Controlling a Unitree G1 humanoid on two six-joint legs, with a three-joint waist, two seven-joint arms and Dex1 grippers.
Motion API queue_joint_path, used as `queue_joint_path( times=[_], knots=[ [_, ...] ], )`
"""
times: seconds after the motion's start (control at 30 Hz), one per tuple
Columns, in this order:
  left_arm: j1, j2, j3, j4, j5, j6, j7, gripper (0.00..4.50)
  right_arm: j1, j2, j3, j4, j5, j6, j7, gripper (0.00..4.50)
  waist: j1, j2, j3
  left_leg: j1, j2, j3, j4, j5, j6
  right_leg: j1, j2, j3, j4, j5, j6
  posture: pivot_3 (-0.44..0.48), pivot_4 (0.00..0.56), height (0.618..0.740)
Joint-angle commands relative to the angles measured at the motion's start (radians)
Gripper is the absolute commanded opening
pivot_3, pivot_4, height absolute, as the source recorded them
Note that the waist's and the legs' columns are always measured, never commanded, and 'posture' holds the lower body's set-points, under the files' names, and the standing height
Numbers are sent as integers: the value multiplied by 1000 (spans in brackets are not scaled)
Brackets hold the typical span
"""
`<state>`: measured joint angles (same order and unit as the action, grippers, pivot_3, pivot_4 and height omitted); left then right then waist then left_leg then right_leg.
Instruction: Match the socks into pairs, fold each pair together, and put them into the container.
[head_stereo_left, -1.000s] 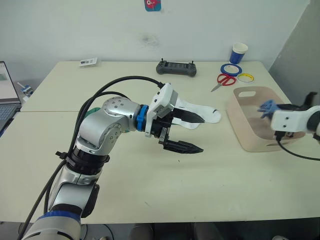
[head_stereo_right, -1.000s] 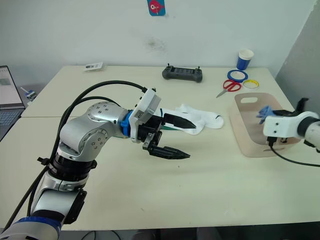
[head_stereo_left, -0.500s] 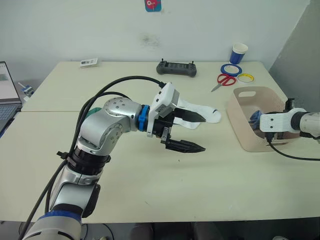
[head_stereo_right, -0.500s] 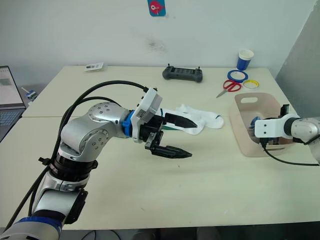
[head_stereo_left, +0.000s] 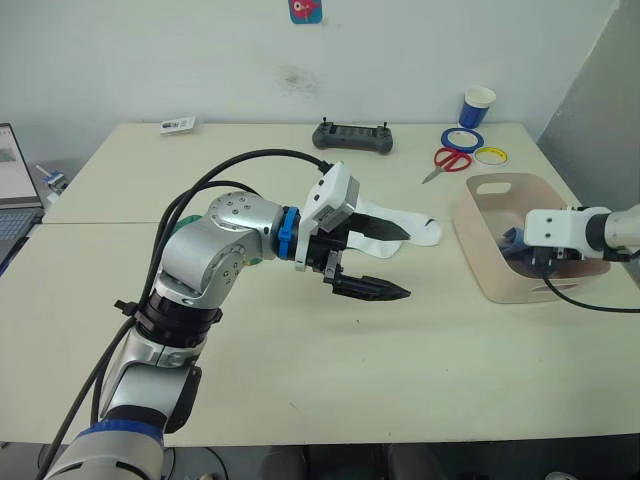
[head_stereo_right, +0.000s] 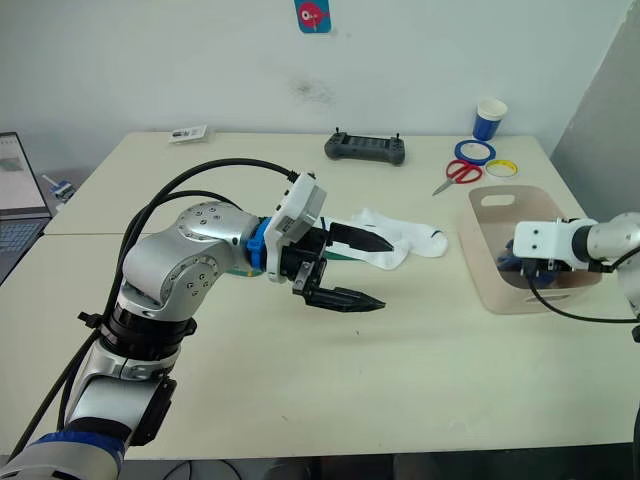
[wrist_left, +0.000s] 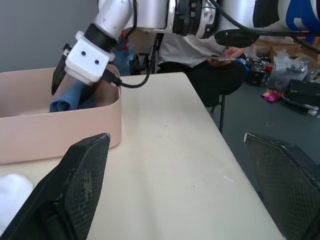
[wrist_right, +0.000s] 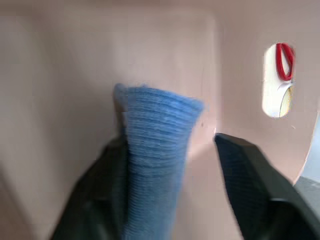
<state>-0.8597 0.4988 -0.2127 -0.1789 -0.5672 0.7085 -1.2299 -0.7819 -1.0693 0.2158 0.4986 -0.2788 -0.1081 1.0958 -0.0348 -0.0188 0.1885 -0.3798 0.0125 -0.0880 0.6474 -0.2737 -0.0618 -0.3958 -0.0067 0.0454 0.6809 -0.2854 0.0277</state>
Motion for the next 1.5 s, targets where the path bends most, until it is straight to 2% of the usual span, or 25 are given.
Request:
queue_joint_path(
  times=[0.03, 0.07, 0.2, 0.33, 0.6, 0.73, 0.87, 0.93, 1.1, 1.17, 1.27, 1.37, 1.5],
  knots=[
    [-24, -8, -3, -2, 3, -17, 2, 4500, -35, -31, -48, -64, 56, 83, 88, 4100, 0, 0, 0, 0, 0, 0, 0, 0, 0, 0, 0, 0, 0, 0, 0, 0, 150, 740],
    [-25, -9, -4, -1, 5, -18, 2, 4500, -32, -41, -52, -84, 66, 106, 114, 4489, 1, 0, 0, 0, 0, 0, 0, 0, 0, 0, 0, 0, 0, 0, 0, 0, 150, 740],
    [-27, -8, -5, 0, 7, -17, 0, 4500, -12, -89, -85, -218, 142, 232, 230, 4489, 3, 0, 0, 0, 0, 0, 0, 0, 0, 0, -1, -1, 0, 0, 0, 0, 150, 740],
    [-27, -7, -6, -1, 7, -15, 0, 4500, -11, -97, -127, -308, 195, 353, 245, 4489, 1, 0, 0, 0, 0, 0, 0, 0, 0, 0, -1, -1, 0, 0, 0, 0, 150, 740],
    [-14, 25, 13, 29, 41, -44, 11, 4500, 30, -135, -232, -389, 202, 364, 113, 4489, 2, 0, 0, 0, 0, 1, 1, 0, 0, 0, -2, -1, 0, 0, 0, 0, 150, 740],
    [49, 91, 89, 61, 86, -112, 62, 4500, 23, -19, -397, -507, 279, 461, -83, 4489, -8, 1, -1, 0, 0, 1, 0, 0, 0, 0, -2, -1, 1, 0, 0, 0, 150, 740],
    [142, 153, 155, 112, 157, -199, 131, 4500, 141, 141, -497, -776, 352, 544, -226, 4489, -9, 1, -1, 1, 2, -2, 0, 0, 0, 0, 0, -3, 2, 0, 0, 0, 150, 740],
    [208, 179, 191, 152, 212, -284, 181, 4500, 201, 286, -502, -946, 379, 626, -357, 4489, -8, 2, -2, 0, 2, -2, -1, 0, 0, 0, 0, -3, 2, 0, 0, 0, 150, 740],
    [349, 208, 288, 246, 262, -427, 257, 4500, 415, 516, -399, -1208, 401, 740, -517, 4489, 5, 1, -3, -2, 1, -3, 1, 0, 0, -1, -2, -3, 3, 0, 0, 0, 150, 740],
    [402, 224, 305, 253, 254, -444, 237, 4500, 500, 558, -356, -1245, 359, 730, -570, 4489, 10, 1, -3, -3, 0, -5, 1, 0, 0, -1, -2, -4, 2, 0, 0, 0, 150, 740],
    [504, 248, 347, 277, 259, -483, 238, 4500, 712, 581, -264, -1283, 324, 675, -591, 4489, 15, 1, -3, -3, -2, -4, 0, 0, 0, 1, -6, -6, 0, 0, 0, 0, 150, 740],
    [568, 251, 372, 289, 268, -528, 254, 4500, 838, 573, -232, -1290, 307, 631, -596, 4489, 12, 1, -3, -2, -3, -3, 1, -2, 3, 1, -6, -5, 0, 0, 1, 0, 150, 740],
    [646, 246, 398, 311, 262, -564, 266, 4500, 1016, 615, -250, -1272, 409, 623, -564, 4489, 9, 0, -3, 4, -1, -3, 0, -2, 3, 7, -6, -5, 0, 0, 1, 0, 150, 740]
  ],
)
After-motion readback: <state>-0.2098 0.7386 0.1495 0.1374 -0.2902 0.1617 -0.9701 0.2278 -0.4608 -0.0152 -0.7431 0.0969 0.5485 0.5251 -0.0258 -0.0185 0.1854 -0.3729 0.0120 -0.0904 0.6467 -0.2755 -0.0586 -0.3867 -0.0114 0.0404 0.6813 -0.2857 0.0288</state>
